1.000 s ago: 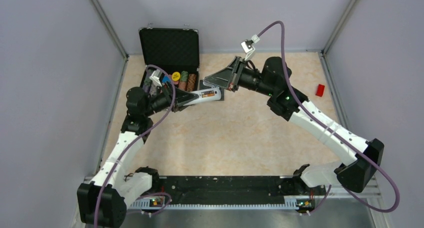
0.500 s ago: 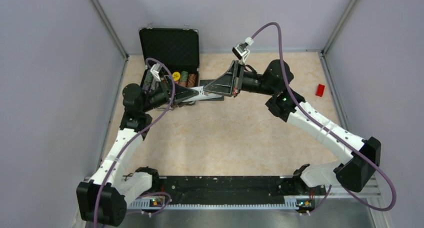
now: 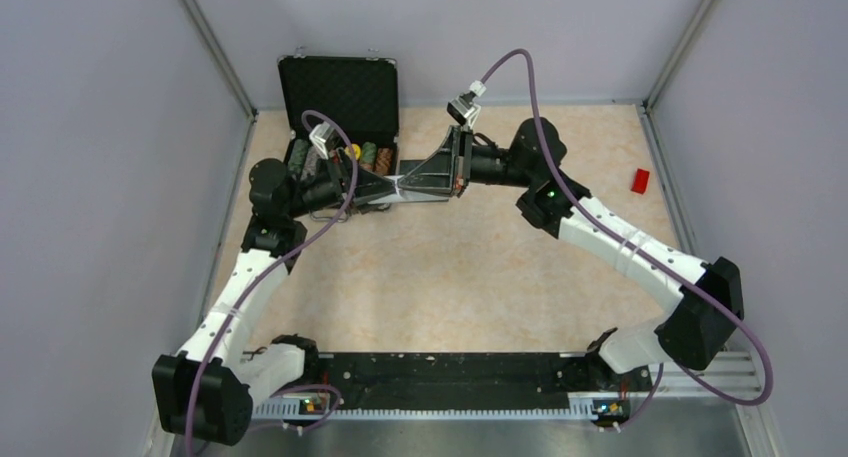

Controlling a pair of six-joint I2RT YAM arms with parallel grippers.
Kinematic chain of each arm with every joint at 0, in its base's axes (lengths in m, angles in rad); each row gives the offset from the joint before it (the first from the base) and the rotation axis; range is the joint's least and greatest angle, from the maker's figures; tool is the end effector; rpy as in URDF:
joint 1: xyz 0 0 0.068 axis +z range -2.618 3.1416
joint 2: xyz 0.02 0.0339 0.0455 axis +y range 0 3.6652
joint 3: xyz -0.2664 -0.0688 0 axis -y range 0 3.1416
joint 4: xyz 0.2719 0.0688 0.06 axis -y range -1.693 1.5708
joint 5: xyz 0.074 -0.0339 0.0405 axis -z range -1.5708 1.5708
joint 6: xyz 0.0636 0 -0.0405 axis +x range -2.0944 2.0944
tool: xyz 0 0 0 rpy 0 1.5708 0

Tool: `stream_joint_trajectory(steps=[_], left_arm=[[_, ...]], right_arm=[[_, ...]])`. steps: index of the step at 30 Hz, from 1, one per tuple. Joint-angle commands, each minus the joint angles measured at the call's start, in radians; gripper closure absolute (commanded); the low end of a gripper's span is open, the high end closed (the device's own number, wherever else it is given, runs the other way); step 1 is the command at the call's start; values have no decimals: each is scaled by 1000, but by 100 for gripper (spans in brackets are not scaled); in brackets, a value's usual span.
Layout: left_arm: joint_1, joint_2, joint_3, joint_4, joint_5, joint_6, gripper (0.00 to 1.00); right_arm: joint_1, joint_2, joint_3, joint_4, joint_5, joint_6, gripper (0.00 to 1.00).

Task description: Load the batteries into the remote control

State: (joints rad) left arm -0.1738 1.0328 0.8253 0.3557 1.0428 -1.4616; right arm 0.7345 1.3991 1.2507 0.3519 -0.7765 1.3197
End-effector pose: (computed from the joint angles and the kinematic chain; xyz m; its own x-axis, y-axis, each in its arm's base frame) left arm 0.2533 -0.1002 0.3606 -0.9072 -0.3492 -0.2346 0.2458 0.0126 -0.9692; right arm 0.2441 0.2805 0.4192 -0.9192 0.1009 -0.3805 -0.3906 -0.1139 0.9135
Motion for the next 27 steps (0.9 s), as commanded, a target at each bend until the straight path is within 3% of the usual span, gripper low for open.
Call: stream_joint_trajectory(steps=[1,27], left_arm=[[-15,7,45,17,27,35,100],[-15,-11,37,-27,25,62,100]], right_arm=[[-12,8,56,50,-20,7,100],[-21,7,-6,33,23,0,100]])
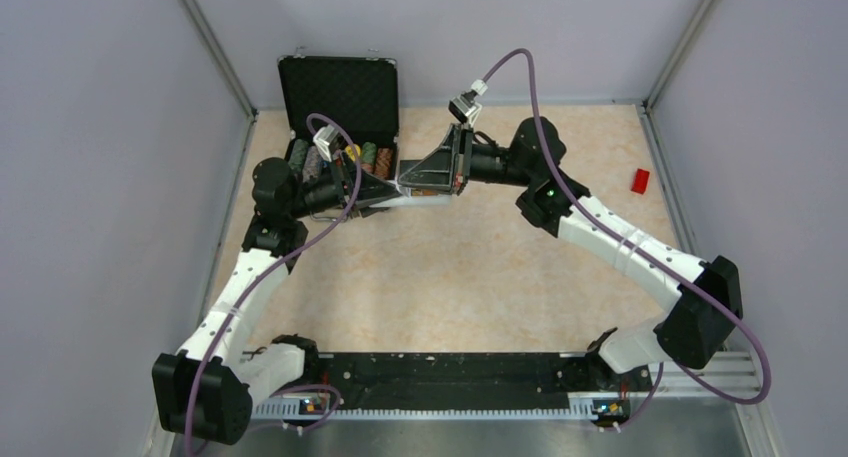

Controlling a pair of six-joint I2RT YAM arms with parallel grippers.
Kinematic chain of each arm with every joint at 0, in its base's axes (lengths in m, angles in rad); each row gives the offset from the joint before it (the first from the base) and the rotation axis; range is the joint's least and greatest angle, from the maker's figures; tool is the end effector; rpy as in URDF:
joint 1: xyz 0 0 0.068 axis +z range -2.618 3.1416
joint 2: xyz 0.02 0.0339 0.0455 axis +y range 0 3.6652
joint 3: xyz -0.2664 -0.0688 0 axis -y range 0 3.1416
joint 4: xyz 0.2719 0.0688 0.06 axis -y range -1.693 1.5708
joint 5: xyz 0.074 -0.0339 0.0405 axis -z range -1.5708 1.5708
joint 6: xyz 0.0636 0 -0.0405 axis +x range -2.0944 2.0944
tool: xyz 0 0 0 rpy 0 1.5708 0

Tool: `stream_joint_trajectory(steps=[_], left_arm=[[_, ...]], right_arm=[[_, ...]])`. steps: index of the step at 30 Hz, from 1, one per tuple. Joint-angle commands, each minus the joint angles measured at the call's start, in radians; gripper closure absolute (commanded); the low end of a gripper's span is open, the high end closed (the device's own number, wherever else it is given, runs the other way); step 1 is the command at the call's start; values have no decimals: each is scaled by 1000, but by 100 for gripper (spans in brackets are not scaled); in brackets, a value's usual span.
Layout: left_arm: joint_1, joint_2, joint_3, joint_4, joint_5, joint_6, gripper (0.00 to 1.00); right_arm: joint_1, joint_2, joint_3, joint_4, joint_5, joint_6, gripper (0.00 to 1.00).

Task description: Load the batteries into the remote control

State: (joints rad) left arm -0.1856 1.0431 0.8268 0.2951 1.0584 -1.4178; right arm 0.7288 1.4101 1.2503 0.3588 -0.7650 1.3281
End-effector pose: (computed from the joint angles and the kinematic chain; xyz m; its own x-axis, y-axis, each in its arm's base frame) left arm 0.2543 -0.1041 0.3522 -0.9216 -0.3200 -0.2197 0.2204 0.0346 -0.9748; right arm 0.2488 0.2812 0.4161 -0.9225 0.1151 -0.3685 -0.3803 -0.1071 0.9186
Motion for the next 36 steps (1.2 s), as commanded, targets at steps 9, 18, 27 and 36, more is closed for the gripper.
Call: stream_joint_trajectory(steps=[9,18,27,36], left_arm=[[-3,-24,40,33,6,18,100],[-3,-21,38,44,6,7,100],[-3,-25,32,56,2,-7,100],[-3,-25,27,60,2,-9,100]], right_arm=[[-17,0,-31,17,13,-12,100],[-17,4,-42,30,14,-6,100],[-18,-4,-48,16,26,-8,100],[-51,-55,-104,-34,47,-13,98]])
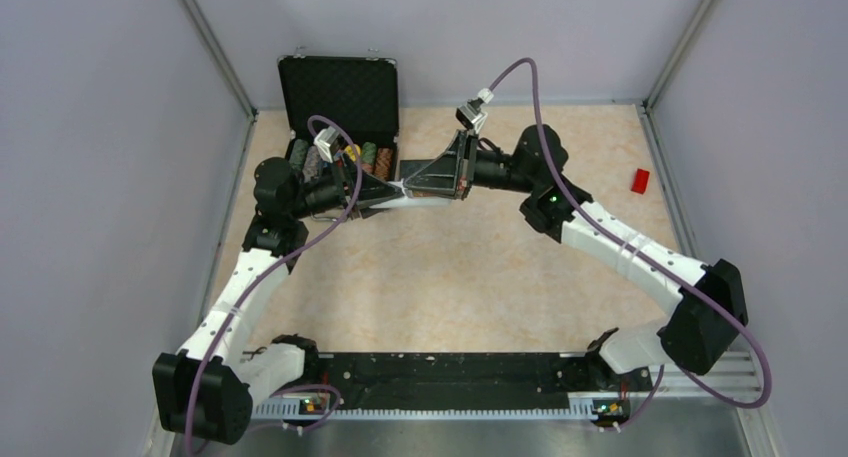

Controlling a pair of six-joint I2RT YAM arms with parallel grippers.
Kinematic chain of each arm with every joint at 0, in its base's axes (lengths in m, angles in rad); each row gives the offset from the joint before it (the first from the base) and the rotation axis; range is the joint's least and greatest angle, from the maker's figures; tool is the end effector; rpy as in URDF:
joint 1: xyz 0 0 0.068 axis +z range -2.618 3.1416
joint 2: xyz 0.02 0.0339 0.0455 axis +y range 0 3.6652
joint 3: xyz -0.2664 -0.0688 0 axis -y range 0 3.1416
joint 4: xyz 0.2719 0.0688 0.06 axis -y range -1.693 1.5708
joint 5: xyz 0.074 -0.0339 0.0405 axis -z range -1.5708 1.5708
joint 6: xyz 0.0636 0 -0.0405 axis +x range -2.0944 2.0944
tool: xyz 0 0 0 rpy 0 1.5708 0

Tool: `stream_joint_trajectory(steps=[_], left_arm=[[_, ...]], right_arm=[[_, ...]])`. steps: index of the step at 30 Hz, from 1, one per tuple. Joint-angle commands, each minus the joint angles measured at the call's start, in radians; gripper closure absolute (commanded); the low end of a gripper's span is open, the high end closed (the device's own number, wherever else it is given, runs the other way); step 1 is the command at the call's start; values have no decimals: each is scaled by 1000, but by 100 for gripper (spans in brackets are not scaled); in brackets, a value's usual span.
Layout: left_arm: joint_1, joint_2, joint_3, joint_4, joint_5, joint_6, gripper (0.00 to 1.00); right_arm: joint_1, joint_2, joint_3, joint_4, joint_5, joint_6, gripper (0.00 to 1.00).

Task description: Load the batteries into the remote control

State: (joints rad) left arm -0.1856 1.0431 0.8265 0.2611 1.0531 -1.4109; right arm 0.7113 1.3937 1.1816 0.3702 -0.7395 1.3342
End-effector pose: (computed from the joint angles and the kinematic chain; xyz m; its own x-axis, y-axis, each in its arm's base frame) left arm 0.2548 -0.1041 0.3485 -0.9255 -0.3233 -0.1972 0.1935 0.0438 -0.9801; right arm 0.2530 0.2747 0.3962 -0.9310 0.1458 -0.3346 -0.3472 -0.0706 0.9351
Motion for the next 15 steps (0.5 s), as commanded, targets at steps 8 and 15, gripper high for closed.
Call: stream_joint_trajectory(steps=[8,15], left_arm=[[-3,-20,26,96,9,-18,100],[-3,-20,22,99,2,-20,100]], right_arm=[[-57,-69,-72,-46,24,-9,93],[-78,-103,-111,-53,38,13,90]])
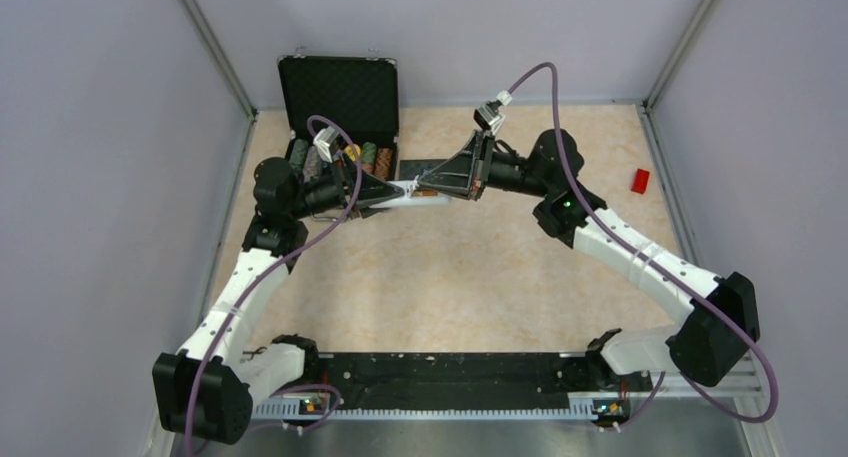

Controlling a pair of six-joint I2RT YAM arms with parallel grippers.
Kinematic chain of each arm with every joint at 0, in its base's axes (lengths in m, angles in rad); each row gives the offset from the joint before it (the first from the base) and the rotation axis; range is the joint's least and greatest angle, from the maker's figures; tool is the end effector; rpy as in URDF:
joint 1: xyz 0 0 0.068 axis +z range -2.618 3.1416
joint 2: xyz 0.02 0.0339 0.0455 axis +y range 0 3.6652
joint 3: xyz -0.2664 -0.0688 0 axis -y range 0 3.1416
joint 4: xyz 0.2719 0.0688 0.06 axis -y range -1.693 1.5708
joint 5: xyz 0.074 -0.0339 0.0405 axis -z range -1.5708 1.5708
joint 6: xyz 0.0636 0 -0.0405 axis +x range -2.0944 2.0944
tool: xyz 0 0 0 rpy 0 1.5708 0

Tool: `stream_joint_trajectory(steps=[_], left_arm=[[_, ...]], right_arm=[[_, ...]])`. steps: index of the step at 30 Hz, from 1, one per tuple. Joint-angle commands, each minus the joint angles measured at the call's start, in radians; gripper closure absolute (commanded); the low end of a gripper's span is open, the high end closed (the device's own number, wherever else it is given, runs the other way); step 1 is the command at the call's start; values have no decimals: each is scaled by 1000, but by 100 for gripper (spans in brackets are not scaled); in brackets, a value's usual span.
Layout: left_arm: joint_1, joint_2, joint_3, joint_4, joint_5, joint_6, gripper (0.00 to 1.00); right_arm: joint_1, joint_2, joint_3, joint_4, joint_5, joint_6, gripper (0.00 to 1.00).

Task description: Load the batteries into the remote control

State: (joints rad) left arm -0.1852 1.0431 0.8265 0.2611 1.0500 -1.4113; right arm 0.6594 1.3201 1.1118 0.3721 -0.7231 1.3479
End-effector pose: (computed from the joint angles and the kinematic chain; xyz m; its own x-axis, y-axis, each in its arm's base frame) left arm 0.2551 -0.1039 0.3485 -0.9245 -0.3266 -0.1968 0.1930 0.0442 -0.9802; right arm 0.2527 0.2492 0.3939 -0.9227 0.2099 -0.3233 -0.3413 -0.0549 0.9384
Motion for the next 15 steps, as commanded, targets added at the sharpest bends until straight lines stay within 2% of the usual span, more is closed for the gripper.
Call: stream_joint_trajectory(steps=[1,11,15], left_arm=[[-3,-20,23,98,3,-19,100],[-3,-11,28,93,-5,-21,100],[-3,-7,29,39,-28,8,100]], right_arm=[[-29,-32,-45,-58,28,0,90],[-37,-48,-53,-79,44,-7,89],[-40,-53,-45,-106,52,-23,87]])
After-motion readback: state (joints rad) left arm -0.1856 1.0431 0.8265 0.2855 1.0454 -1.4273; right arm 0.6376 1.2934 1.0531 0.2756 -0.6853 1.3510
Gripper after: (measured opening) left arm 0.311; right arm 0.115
